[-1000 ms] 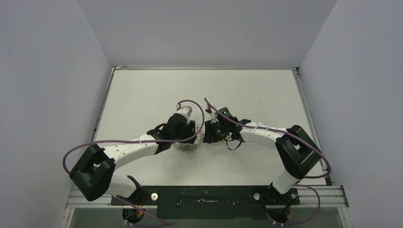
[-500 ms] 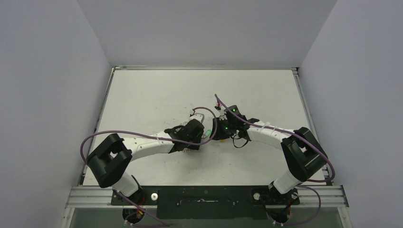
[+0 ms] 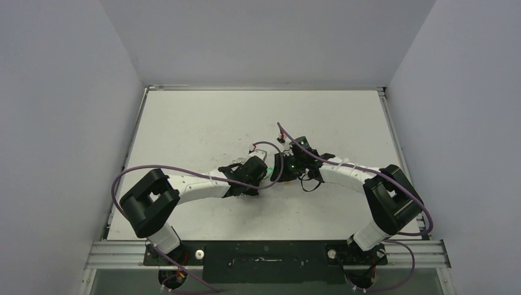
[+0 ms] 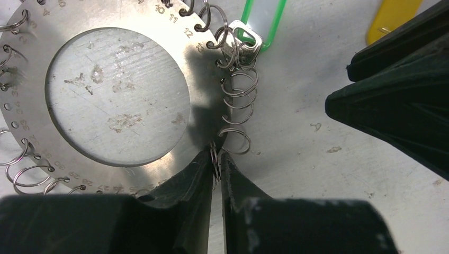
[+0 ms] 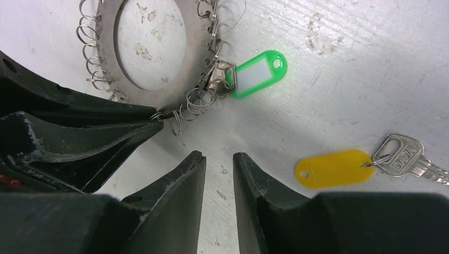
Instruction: Put the keys on the keyring
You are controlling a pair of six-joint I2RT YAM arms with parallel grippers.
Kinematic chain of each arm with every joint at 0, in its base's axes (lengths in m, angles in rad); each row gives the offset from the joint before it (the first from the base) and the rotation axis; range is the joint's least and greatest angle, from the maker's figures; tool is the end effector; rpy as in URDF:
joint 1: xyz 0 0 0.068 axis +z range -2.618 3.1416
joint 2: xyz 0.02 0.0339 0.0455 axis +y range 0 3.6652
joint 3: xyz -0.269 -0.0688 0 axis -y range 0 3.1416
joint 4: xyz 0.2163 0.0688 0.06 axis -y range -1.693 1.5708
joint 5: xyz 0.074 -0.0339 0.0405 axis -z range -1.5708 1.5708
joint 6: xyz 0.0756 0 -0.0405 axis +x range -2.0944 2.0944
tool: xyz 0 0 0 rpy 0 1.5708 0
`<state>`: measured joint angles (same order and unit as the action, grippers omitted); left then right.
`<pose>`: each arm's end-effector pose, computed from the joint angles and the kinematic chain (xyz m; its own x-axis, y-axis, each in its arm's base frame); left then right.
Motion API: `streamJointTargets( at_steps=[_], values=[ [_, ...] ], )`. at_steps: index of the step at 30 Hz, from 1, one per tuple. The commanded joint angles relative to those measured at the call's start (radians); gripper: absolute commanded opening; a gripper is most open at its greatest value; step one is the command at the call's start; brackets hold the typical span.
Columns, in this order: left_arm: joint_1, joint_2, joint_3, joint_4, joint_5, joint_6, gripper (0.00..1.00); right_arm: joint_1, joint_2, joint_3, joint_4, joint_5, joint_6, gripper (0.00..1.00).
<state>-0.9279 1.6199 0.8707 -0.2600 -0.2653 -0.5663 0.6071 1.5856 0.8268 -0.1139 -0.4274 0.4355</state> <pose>0.2021 -0.2368 0.1544 -0.7977 0.2013 -0.5685 0.3089 0.9460 -0.0984 0.2400 0.2049 0.1678 -0.8818 -0.1451 -0.4488 -0.4037 0.7242 0.5591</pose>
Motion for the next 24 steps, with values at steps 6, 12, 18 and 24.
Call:
streamJointTargets(
  at_steps=[6, 12, 18, 24],
  values=[
    [-0.011, -0.032, 0.059, -0.029, -0.023, 0.047, 0.0, -0.012, -0.059, -0.001, 0.023, -0.022, -0.026, 0.3],
    [-0.012, -0.135, 0.036, -0.056, -0.052, 0.121, 0.0, -0.013, -0.174, -0.029, 0.088, -0.077, -0.106, 0.45],
    [-0.012, -0.304, -0.039, -0.028, -0.013, 0.258, 0.0, -0.015, -0.332, -0.115, 0.266, -0.152, -0.231, 0.49],
    [-0.014, -0.502, -0.118, 0.01, 0.076, 0.38, 0.0, -0.008, -0.445, -0.234, 0.522, -0.298, -0.327, 0.54]
  ],
)
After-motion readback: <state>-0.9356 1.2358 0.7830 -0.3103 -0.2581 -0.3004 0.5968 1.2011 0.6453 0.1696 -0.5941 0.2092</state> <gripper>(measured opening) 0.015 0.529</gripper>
